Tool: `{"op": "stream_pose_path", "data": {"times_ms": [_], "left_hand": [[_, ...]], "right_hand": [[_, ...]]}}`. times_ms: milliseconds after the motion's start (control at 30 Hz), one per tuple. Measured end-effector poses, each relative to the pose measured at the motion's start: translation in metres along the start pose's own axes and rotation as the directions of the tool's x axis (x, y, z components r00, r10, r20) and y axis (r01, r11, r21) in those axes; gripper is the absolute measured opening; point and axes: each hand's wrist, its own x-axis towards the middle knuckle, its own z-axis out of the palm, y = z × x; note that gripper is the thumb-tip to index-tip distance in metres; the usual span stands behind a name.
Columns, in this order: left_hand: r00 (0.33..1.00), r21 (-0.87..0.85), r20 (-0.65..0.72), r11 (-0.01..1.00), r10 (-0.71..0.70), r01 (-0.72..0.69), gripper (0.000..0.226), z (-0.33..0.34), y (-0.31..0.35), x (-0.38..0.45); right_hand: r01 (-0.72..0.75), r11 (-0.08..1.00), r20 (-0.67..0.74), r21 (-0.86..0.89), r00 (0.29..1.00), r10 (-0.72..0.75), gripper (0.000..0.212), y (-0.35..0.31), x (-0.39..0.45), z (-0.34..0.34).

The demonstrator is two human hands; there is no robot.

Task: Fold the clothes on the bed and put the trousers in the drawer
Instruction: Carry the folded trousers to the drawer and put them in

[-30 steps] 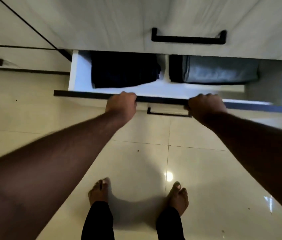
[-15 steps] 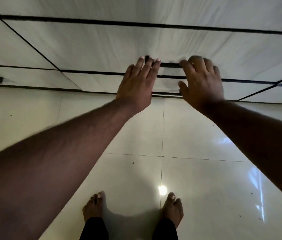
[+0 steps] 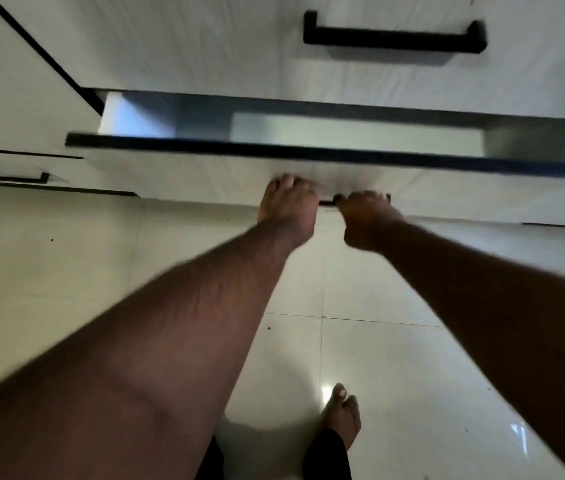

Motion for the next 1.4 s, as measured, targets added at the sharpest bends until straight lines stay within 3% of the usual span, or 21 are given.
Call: {"op": "stream_pose_path", "data": {"times_ms": [100,200,333,400,467,600,667,800,900,1000,1100,1167,1233,1300,1400], "left_hand": [[0.998,-0.049,0.061,0.999,0.024,-0.021,0.050,0.019,0.010,-0.065],[0.977,-0.072,0.213,0.997,0.024,-0.009,0.051,0.029,0.028,-0.135],[0.931,-0.082,0.364,0.996,0.007,0.025,0.058,0.046,0.051,-0.209],[0.907,-0.088,0.421,0.995,-0.004,0.046,0.069,0.057,0.056,-0.241],[0.887,-0.089,0.462,0.995,0.007,0.038,0.077,0.063,0.059,-0.266],[0.877,-0.082,0.480,0.996,0.004,0.041,0.070,0.069,0.069,-0.302],[0.862,-0.048,0.507,0.999,0.007,0.020,0.068,0.073,0.076,-0.319],[0.760,0.036,0.649,0.999,-0.035,0.016,0.070,0.077,0.094,-0.351],[0.722,0.094,0.679,0.992,-0.129,0.089,0.077,0.085,0.110,-0.360],[0.761,0.181,0.631,0.982,-0.152,0.045,0.084,0.087,0.129,-0.361],[0.819,0.230,0.569,0.970,-0.068,-0.079,0.083,0.089,0.148,-0.369],[0.819,0.183,0.569,0.961,0.066,-0.205,0.077,0.100,0.175,-0.388],[0.774,0.056,0.596,0.950,0.214,-0.306,0.071,0.117,0.208,-0.415],[0.698,-0.178,0.652,0.954,0.298,-0.241,0.069,0.132,0.247,-0.447],[0.609,-0.449,0.700,0.893,0.372,-0.029,0.065,0.148,0.336,-0.526]], "right_hand": [[-0.016,0.999,0.154,0.036,0.988,0.010,0.056,-0.021,-0.047,0.024],[-0.004,0.996,0.336,0.092,0.941,-0.028,0.049,-0.040,-0.106,0.045],[-0.011,0.990,0.386,0.137,0.922,-0.043,0.053,-0.062,-0.168,0.086],[-0.077,0.978,0.426,0.193,0.905,-0.013,0.057,-0.075,-0.191,0.122],[-0.180,0.924,0.474,0.337,0.880,-0.001,0.046,-0.088,-0.215,0.141],[-0.264,0.873,0.328,0.411,0.936,0.129,0.051,-0.110,-0.254,0.162],[-0.289,0.874,0.329,0.391,0.931,0.161,0.058,-0.121,-0.276,0.168],[-0.255,0.894,0.331,0.368,0.935,0.130,0.063,-0.134,-0.314,0.176],[-0.181,0.895,0.229,0.409,0.969,0.092,0.076,-0.138,-0.336,0.189],[-0.223,0.850,0.230,0.477,0.965,0.124,0.079,-0.136,-0.356,0.209],[-0.293,0.792,0.215,0.536,0.954,0.208,0.073,-0.129,-0.389,0.229],[-0.419,0.695,0.270,0.584,0.908,0.320,0.072,-0.120,-0.429,0.254],[-0.518,0.591,0.304,0.619,0.851,0.427,0.071,-0.109,-0.477,0.276],[-0.584,0.507,0.327,0.634,0.797,0.508,0.071,-0.097,-0.525,0.290],[-0.690,0.314,0.338,0.653,0.636,0.694,0.072,-0.072,-0.632,0.320]]}}
